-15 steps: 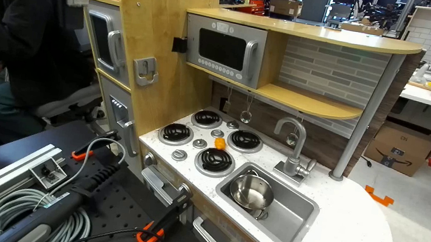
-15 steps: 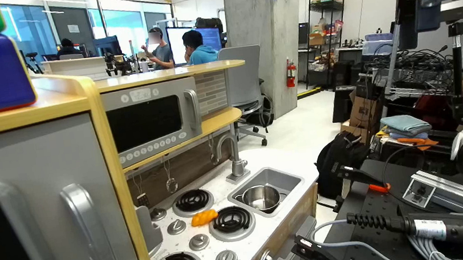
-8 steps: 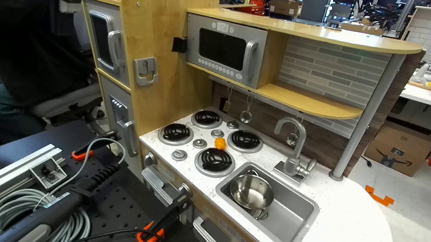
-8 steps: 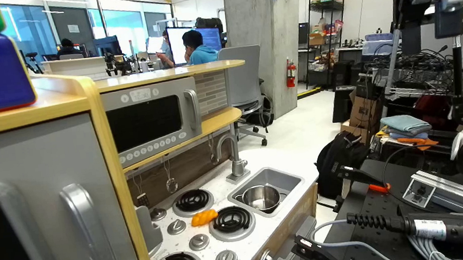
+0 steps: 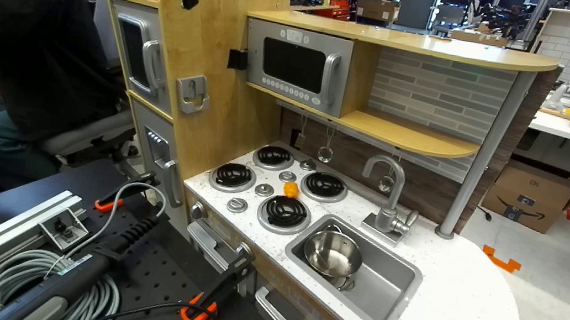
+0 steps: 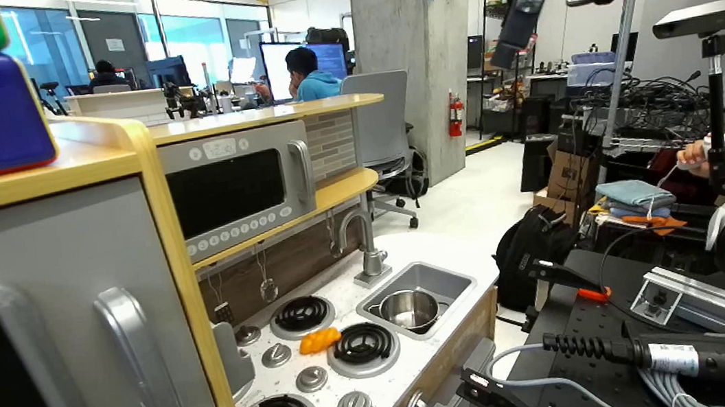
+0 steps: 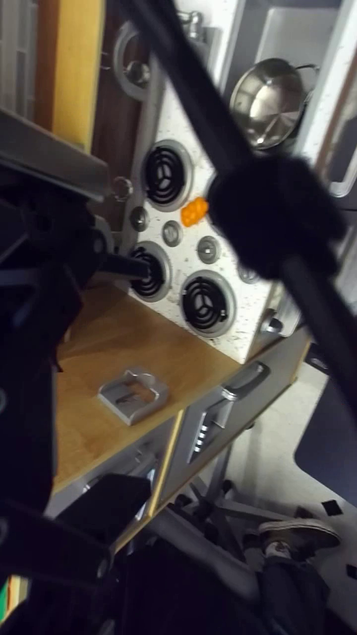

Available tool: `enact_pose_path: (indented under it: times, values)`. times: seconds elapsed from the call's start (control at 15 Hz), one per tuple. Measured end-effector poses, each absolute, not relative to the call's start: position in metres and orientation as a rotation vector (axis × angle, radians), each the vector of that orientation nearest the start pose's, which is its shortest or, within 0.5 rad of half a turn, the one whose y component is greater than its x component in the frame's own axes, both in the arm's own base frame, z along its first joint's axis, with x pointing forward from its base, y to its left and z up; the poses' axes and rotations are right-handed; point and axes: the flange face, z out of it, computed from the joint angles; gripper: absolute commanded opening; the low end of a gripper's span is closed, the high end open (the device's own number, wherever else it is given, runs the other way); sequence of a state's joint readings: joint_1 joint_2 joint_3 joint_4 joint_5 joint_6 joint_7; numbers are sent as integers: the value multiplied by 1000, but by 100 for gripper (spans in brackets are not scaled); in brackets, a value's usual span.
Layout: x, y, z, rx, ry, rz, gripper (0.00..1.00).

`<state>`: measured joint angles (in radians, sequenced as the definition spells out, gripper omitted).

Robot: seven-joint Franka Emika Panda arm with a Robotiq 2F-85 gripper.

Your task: Pick the orange object and put it in the pot in the sink

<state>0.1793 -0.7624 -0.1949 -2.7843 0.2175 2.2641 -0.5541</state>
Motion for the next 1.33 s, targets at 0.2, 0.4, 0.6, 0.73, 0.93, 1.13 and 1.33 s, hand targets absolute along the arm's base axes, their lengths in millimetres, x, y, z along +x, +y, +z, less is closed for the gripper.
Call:
enact_pose_path:
  times: [0.2,0.4,0.6,0.73,0.93,1.13,1.33]
  values:
    - [354,28,424,-2755,-698,-481,100]
    - [355,25,424,-2759,-688,-482,100]
    - [354,22,424,-2754,-826,-486,100]
    - [354,15,423,-2733,-981,-498,100]
    - [354,1,420,-2648,-1229,-517,100]
    - [354,0,419,-2544,-1427,-521,100]
    - [352,6,414,-2432,-1612,-492,100]
